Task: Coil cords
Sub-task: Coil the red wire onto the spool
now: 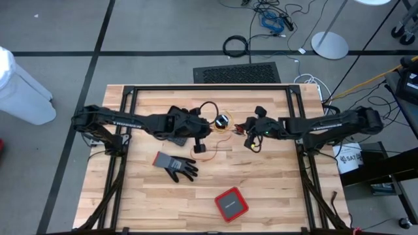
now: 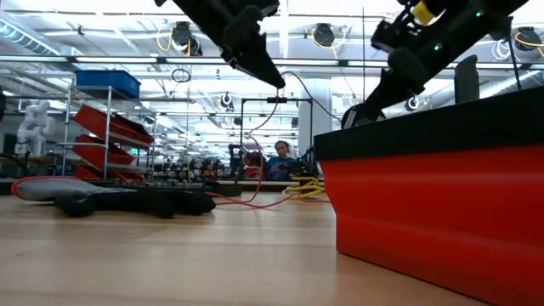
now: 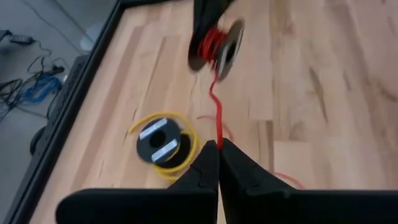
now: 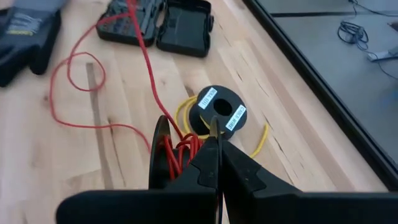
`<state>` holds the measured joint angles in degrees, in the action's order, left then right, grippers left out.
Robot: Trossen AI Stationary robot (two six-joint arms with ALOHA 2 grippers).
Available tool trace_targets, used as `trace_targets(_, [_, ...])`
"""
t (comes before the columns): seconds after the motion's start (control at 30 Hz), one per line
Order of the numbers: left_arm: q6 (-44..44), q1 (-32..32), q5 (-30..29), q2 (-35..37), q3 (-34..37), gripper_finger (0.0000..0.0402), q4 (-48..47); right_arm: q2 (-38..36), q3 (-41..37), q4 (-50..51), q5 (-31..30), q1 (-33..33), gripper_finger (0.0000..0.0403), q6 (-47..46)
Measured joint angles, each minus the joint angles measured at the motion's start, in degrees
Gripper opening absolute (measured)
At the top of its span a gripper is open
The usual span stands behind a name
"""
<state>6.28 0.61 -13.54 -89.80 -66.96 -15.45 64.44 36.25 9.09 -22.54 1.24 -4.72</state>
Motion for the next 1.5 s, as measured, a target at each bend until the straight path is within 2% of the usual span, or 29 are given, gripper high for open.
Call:
trace_targets(0.17, [-0.2, -1.1, 0.7, 0.0, 0.0, 0.0, 4.0, 4.3, 0.0, -6.9, -0.3, 0.4, 0.0, 1.8])
trace_targets(0.33, [-2.2, -1.7, 3.9, 0.0, 0.0, 0.0, 9.1, 8.3, 0.0, -16.0, -0.4, 1.2, 0.0, 3.7])
trace_targets(0.53, [-3.1, -1.9, 4.3, -0.1, 0.0, 0.0, 12.4, 12.0, 0.0, -23.5, -0.4, 2.1, 0.0, 4.3])
trace_targets(0.77, [-6.2, -1.9, 6.6, -4.5, 0.0, 0.0, 19.8, 14.3, 0.0, -30.8, -0.4, 2.1, 0.0, 4.6])
trace_targets(1.13, [-8.9, -1.8, 8.0, -14.5, -0.1, 0.0, 28.3, 14.4, 0.0, -33.1, -0.4, 1.0, 0.0, 5.1])
trace_targets(1.33, [-9.0, -1.4, 7.2, -16.7, -0.1, 0.0, 28.8, 14.4, 0.0, -34.1, -0.4, 0.1, 0.0, 5.4])
trace_targets(1.5, [-9.0, -1.0, 4.3, -17.2, -0.1, 0.0, 28.6, 14.3, 0.0, -35.5, -0.4, -0.2, 0.0, 5.6])
